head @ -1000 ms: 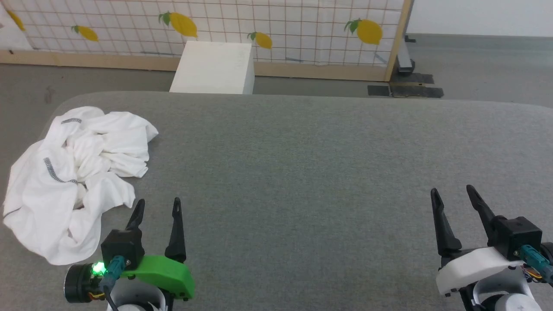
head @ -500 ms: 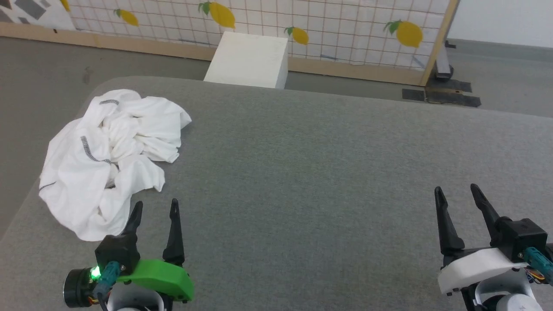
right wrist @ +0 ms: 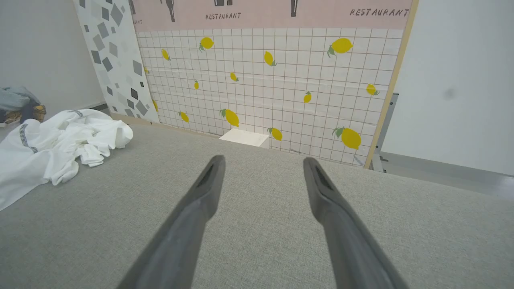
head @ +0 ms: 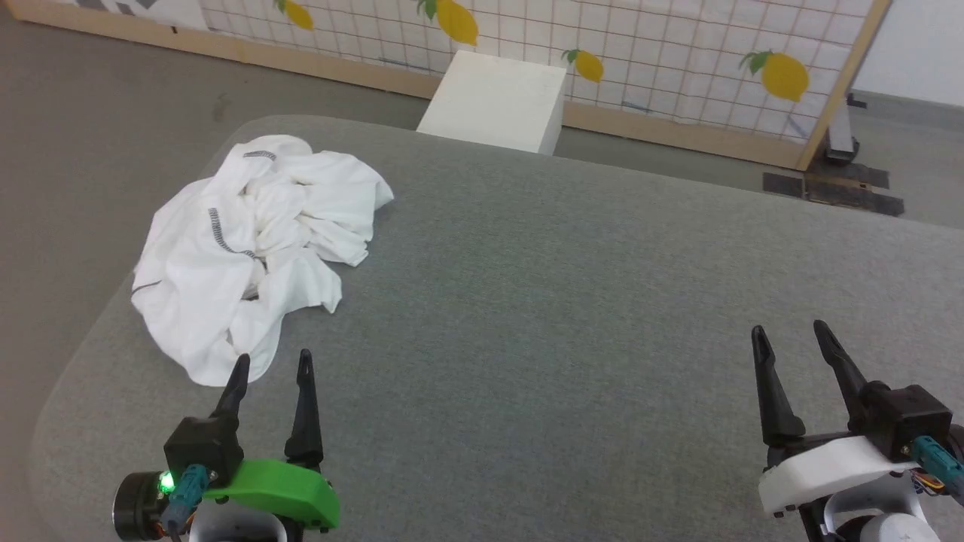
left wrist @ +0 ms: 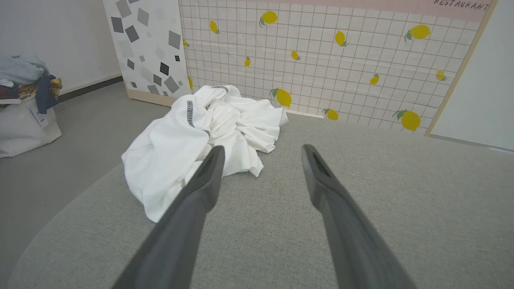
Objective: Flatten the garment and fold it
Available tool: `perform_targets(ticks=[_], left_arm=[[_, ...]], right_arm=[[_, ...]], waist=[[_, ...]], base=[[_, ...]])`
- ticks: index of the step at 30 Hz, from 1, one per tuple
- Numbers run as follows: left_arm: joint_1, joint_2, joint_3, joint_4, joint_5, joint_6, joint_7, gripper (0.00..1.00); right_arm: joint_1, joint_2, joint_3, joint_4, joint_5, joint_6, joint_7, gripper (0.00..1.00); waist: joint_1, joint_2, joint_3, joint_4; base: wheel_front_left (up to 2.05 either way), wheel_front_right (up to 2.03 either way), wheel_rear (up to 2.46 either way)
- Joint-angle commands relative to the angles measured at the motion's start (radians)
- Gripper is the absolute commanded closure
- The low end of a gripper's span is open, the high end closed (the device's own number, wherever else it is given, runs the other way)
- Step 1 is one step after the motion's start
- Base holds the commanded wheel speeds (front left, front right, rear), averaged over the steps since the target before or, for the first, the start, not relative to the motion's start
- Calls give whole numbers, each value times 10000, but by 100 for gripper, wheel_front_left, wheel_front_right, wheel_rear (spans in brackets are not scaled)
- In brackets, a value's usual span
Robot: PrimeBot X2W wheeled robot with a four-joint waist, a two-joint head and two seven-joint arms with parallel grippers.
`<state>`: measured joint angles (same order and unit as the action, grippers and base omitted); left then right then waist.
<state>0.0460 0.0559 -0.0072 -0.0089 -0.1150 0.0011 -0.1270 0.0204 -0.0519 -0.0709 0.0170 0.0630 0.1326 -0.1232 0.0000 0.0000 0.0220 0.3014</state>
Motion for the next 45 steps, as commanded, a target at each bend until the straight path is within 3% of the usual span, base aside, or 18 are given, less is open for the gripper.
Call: perform_targets(ticks=[1,23,45], left_arm=[[110,-30,9,3,-139,-9,-116,0],[317,-41,-174,66,-502,15,-612,0],[459,-51,-309,68,-922,122,-1067,0]], right_arm=[[-27,8,-35,36,62,-10,-107,0],[-125,11,196,522,251,-14,-622,0],[-202,15,171,735,244,-17,-1094,0]], waist=[[0,0,-17,265],[0,0,-19,1974],[0,0,57,3015]], base=[[0,0,0],[-1,-1,-1],[-1,-1,-1]])
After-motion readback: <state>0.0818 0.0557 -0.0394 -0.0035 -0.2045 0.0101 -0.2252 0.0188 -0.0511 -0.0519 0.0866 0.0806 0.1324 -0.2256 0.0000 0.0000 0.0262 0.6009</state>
